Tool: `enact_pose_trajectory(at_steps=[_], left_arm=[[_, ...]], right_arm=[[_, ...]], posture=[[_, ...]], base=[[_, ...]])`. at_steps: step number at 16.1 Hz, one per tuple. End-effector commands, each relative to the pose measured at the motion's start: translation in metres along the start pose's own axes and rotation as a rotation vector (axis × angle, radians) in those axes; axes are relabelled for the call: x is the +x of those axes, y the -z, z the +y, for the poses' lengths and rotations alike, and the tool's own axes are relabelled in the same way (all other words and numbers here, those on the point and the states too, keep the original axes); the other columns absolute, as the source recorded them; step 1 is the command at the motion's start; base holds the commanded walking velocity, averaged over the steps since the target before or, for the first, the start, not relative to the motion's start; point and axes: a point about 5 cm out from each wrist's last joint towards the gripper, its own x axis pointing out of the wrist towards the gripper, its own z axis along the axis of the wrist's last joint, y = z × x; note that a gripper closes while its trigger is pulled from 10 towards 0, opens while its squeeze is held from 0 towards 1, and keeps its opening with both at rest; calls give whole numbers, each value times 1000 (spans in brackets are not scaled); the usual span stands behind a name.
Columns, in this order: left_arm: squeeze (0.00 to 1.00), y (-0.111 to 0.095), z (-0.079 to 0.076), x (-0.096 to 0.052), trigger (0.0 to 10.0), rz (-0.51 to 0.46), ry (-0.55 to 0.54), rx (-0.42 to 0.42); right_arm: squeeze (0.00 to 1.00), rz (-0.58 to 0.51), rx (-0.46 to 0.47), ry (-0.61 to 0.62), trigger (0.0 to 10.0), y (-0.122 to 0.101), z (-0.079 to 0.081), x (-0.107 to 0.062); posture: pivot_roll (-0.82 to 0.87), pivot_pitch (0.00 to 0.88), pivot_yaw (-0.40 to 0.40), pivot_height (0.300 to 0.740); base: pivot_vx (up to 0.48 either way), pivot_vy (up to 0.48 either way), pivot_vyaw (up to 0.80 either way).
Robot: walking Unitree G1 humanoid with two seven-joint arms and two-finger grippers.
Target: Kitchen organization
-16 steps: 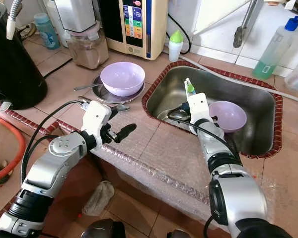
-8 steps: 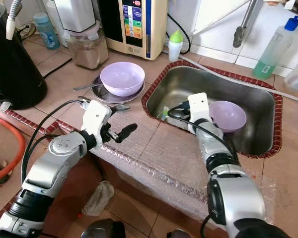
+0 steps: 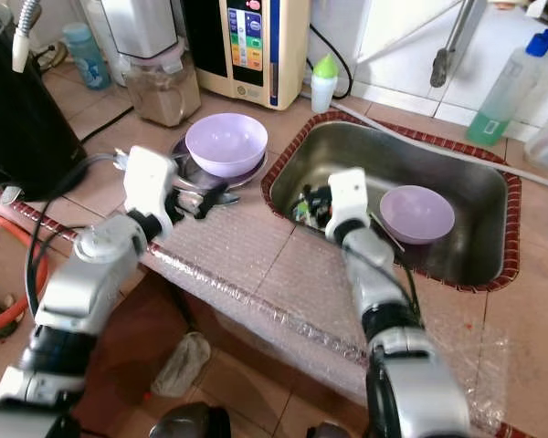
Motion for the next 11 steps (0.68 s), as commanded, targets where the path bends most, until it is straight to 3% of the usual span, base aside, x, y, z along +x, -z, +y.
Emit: enact_pose_trajectory(at_steps=[1,4,6,7,8,11], left_arm=[[1000,-3,9,2,10000,-13,-45,-2],[1000,-4,22,8,10000,-19,-147,-60],[1000,-5,24,12,10000,-25,-159,-77],[400,-6,26,17,10000,-26,-163,-92],[0,-8,27,21,10000,-26,-170,-103],[0,-10,31,36,10000,-16,-198,-171]], right_arm=[[1000,-79,-14,-10,10000,-13,3,-1],[1000,-121,-2,0,10000,-16,9,-11],[1000,-142,-5,-2,10000,-18,12,-15],[1000,-179,-7,-17,10000,-25,17,-19],[1000,-207,-14,-39,10000,-31,23,-21],[1000,-233,-17,-108,10000,-40,42,-26]], posture=[[63,31,31,740],[50,25,34,740],[50,25,34,740],[47,24,33,740],[45,25,32,740],[42,27,32,740]], base=[[0,0,0],[0,0,0],[0,0,0],[0,0,0],[0,0,0],[0,0,0]])
